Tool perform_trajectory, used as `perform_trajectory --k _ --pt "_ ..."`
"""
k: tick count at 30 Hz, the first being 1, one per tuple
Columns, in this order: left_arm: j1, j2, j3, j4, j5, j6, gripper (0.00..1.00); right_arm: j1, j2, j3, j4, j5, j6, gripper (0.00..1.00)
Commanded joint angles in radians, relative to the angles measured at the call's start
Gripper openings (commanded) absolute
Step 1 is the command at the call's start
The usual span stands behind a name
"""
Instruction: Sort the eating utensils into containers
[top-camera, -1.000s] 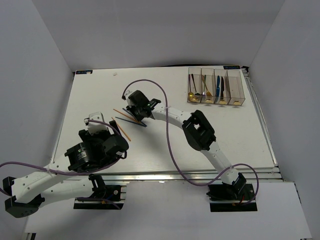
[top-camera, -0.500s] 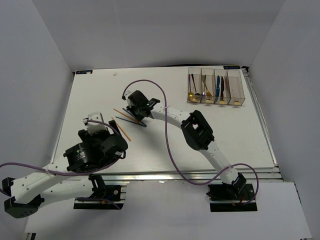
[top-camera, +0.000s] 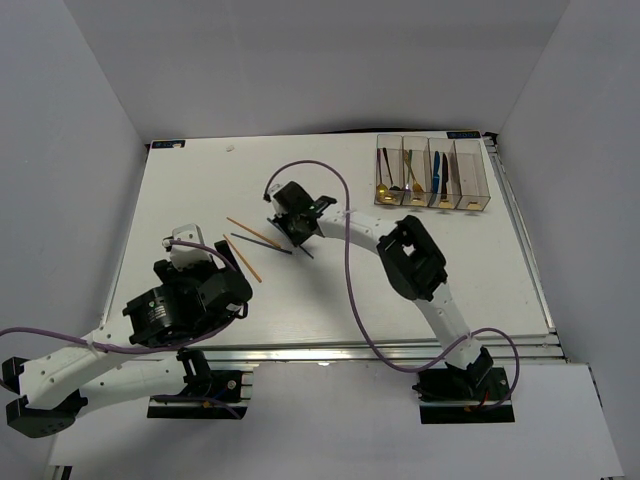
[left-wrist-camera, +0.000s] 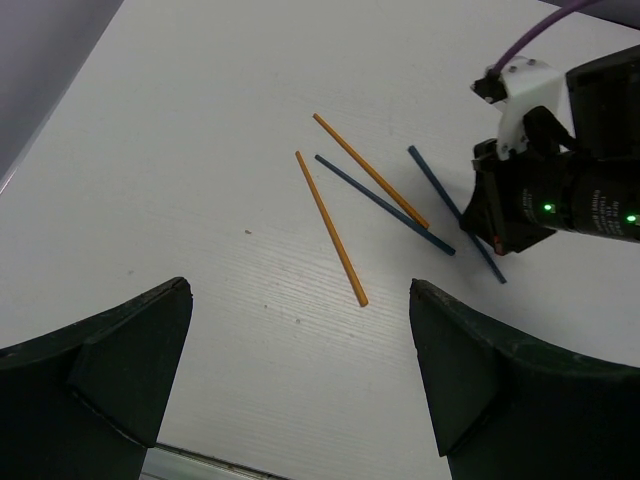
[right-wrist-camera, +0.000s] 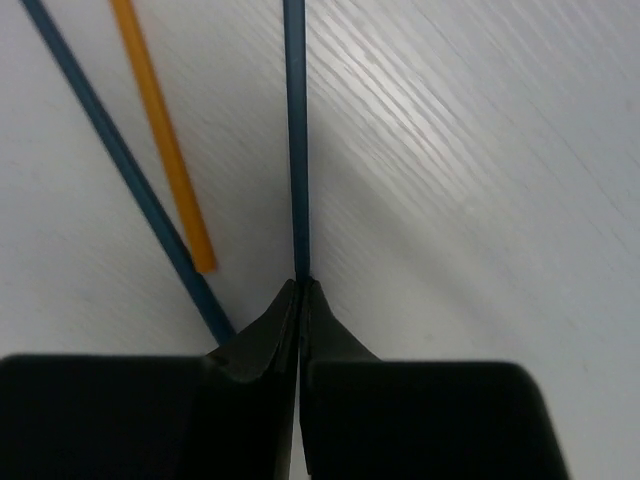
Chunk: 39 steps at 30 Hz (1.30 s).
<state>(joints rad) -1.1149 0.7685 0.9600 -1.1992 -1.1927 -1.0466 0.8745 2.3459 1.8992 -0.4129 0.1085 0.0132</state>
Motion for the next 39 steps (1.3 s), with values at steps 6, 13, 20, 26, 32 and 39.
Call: perform_trajectory --k 6,13,20,26,32,39 --pt "0.001 -0.012 0.003 0.009 -0.005 0.007 0.98 -0.236 -0.356 -0.086 -0.128 0.049 0.027 0.00" --pt "0.001 -0.023 0.002 0.020 0.001 0.019 0.98 -0.656 -0.357 -0.053 -0.122 0.045 -0.096 0.00" --pt "0.001 -0.017 -0.003 0.027 0.008 0.028 0.98 -0.859 -0.292 -0.014 0.040 0.144 -0.051 0.00" --pt "0.001 -0.014 -0.003 0.033 0.013 0.034 0.98 -0.953 -0.139 0.112 0.045 0.108 -0.035 0.00" --pt "0.001 -0.018 -0.003 0.033 0.015 0.034 0.98 -0.954 -0.060 0.159 0.085 0.141 -0.065 0.00" --pt "0.001 0.000 -0.004 0.036 0.015 0.039 0.98 -0.953 -0.060 0.187 0.025 0.102 -0.021 0.59"
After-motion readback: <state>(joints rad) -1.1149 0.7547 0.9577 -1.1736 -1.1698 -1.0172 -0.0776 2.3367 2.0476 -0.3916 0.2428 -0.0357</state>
